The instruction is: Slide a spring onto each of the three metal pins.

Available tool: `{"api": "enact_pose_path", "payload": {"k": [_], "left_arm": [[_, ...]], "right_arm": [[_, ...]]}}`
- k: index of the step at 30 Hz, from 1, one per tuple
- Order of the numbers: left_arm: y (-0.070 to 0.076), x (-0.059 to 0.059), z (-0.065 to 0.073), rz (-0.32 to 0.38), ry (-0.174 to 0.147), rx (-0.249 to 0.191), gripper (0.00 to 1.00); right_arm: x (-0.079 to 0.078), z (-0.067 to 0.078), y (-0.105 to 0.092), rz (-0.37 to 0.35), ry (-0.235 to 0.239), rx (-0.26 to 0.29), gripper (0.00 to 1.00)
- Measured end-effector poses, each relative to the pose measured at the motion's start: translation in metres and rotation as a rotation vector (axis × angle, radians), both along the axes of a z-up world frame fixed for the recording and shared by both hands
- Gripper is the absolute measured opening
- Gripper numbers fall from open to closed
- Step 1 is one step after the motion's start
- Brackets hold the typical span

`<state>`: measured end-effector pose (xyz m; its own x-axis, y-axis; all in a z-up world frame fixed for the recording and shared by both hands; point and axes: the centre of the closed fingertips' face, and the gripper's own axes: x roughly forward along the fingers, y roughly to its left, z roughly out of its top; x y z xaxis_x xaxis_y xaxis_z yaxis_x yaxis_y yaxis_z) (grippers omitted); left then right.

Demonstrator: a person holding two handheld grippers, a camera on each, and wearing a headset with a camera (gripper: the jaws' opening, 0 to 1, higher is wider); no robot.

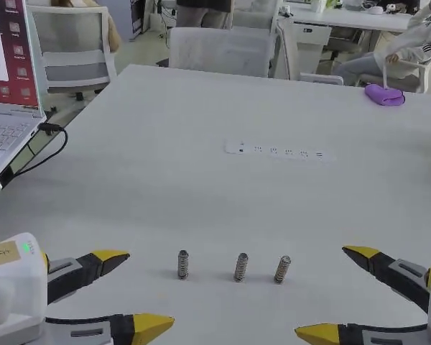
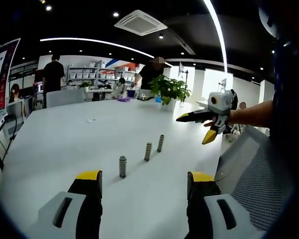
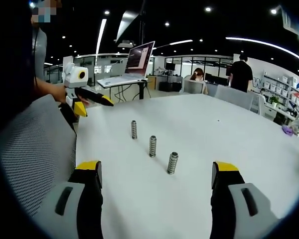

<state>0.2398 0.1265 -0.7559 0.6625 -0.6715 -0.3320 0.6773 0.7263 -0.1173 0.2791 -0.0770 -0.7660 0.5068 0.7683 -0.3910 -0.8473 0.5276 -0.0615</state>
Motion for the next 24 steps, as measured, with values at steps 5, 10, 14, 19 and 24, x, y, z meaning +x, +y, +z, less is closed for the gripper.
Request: {"api": "enact_pose_path", "payload": {"k": [5, 10, 14, 19, 24], "left_arm": [[-0.001, -0.0001, -0.0081, 0.003, 0.016, 0.005, 0.66], [-0.0022, -0.0002, -0.009, 0.001, 0.022, 0.012, 0.65], [-0.0037, -0.0013, -0.0086, -0.001, 0.023, 0.014, 0.65], [-0.0052, -0.0018, -0.0053, -0.004, 0.018, 0.017, 0.65], [-0.0065, -0.0017, -0.003, -0.008, 0.015, 0.022, 0.65]], "right_arm": [[-0.0007, -0.0047, -0.0002, -0.015, 0.018, 0.018, 0.91], [-0.0007, -0.0063, -0.0028, -0.028, 0.021, 0.024, 0.91], [0.0, -0.0052, -0.004, -0.041, 0.019, 0.031, 0.91], [-0.0001, -0.0042, -0.0022, -0.036, 0.019, 0.028, 0.9], [0.0019, -0.0025, -0.0007, -0.038, 0.013, 0.033, 0.9]]}}
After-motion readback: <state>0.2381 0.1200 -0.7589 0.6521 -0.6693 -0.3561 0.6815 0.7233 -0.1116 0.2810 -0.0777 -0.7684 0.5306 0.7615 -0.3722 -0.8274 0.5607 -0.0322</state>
